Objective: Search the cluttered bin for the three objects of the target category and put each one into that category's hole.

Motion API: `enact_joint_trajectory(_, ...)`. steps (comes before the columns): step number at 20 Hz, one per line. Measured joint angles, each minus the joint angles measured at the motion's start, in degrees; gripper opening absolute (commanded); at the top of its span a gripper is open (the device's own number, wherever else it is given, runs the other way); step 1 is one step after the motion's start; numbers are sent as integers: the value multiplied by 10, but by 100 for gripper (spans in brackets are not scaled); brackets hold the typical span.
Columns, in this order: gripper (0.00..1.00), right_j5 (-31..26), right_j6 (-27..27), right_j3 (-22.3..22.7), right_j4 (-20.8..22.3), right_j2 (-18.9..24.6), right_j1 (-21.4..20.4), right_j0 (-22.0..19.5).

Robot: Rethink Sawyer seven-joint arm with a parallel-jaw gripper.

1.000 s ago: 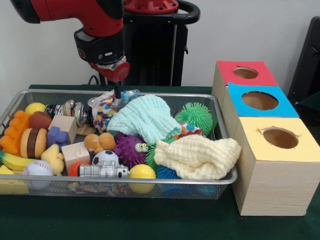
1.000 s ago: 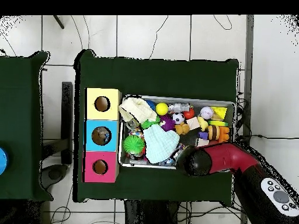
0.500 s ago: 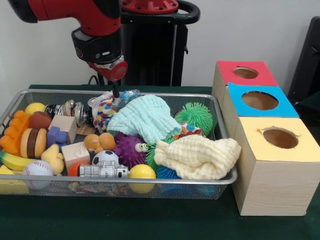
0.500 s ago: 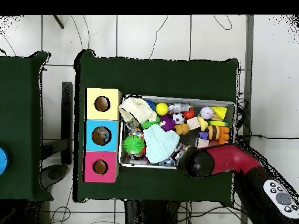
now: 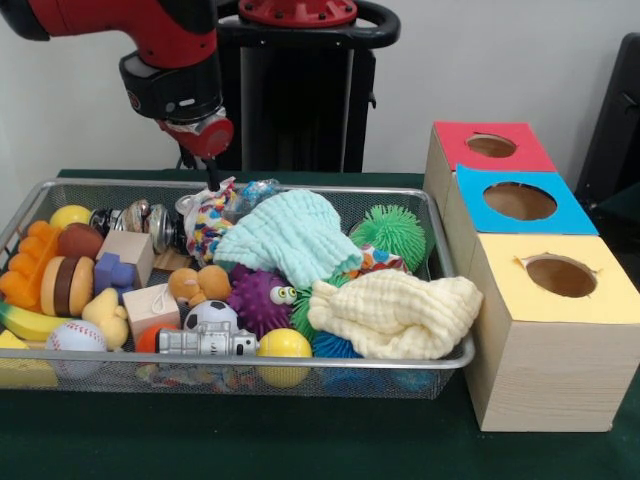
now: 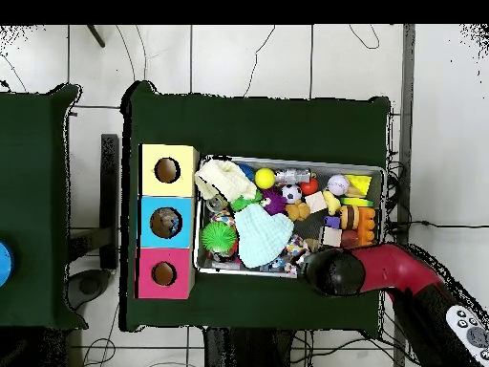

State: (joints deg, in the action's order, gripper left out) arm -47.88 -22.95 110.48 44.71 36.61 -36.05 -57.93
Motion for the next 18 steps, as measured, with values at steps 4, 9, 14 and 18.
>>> enact_joint_trajectory(4, 100, 0, 0, 2, 9, 0, 0, 6)
enact_joint_trajectory(9, 100, 0, 0, 10, 9, 1, -2, 17)
enact_joint_trajectory(14, 100, 0, 0, 25, 8, 3, -10, 26)
enact_joint_trajectory(18, 100, 0, 0, 31, 9, 3, -13, 35)
